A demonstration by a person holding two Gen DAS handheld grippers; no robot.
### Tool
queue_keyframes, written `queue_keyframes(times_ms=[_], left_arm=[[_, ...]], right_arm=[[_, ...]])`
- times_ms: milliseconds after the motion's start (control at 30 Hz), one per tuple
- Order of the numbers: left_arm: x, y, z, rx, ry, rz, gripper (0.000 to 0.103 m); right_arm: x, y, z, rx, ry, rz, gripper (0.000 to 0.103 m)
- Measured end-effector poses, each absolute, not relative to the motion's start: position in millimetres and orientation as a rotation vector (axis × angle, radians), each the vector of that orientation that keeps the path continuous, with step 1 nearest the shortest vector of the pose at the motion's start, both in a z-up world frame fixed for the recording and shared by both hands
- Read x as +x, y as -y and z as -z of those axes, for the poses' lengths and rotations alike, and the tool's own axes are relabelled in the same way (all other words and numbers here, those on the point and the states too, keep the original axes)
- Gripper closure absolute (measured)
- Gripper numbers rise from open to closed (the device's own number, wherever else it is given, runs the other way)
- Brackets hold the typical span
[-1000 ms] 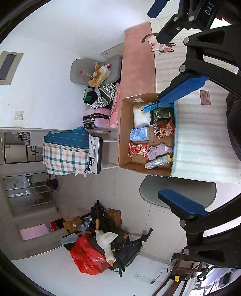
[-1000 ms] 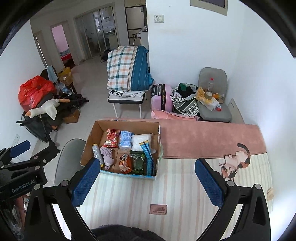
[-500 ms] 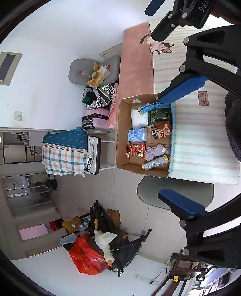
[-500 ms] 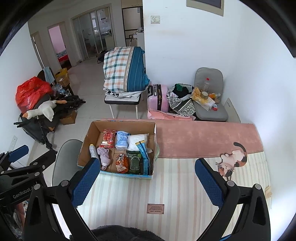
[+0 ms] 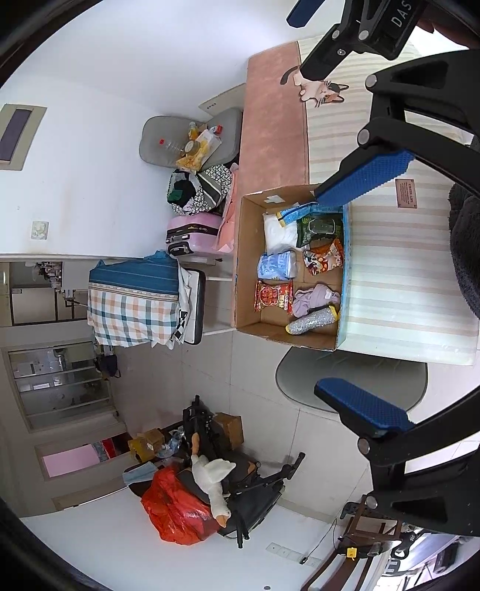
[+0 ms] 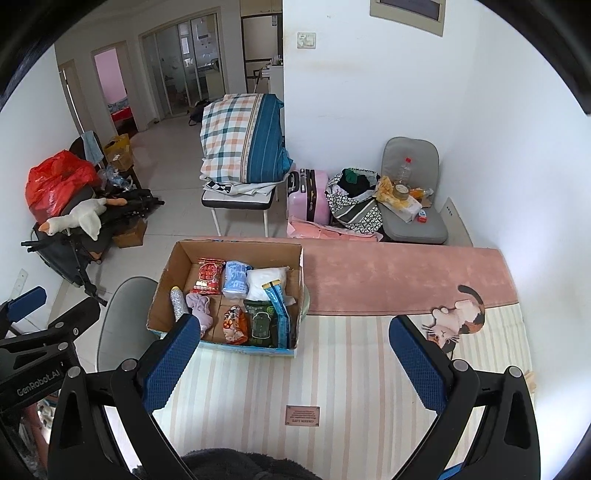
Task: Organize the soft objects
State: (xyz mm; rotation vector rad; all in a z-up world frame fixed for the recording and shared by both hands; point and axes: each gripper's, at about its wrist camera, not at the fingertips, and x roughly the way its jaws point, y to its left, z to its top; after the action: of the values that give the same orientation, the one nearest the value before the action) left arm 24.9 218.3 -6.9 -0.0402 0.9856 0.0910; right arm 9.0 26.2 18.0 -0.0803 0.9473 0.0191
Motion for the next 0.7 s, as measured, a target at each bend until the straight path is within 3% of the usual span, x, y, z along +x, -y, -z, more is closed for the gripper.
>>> queue_keyframes(times_ms=[700], left_arm=[[26.5,-227.4,0.4,-0.027,-0.981,-0.092,0.008]], right_arm=[[8.6,-29.5,-19.4,-0.097,-0.936,-0.004,0.000]])
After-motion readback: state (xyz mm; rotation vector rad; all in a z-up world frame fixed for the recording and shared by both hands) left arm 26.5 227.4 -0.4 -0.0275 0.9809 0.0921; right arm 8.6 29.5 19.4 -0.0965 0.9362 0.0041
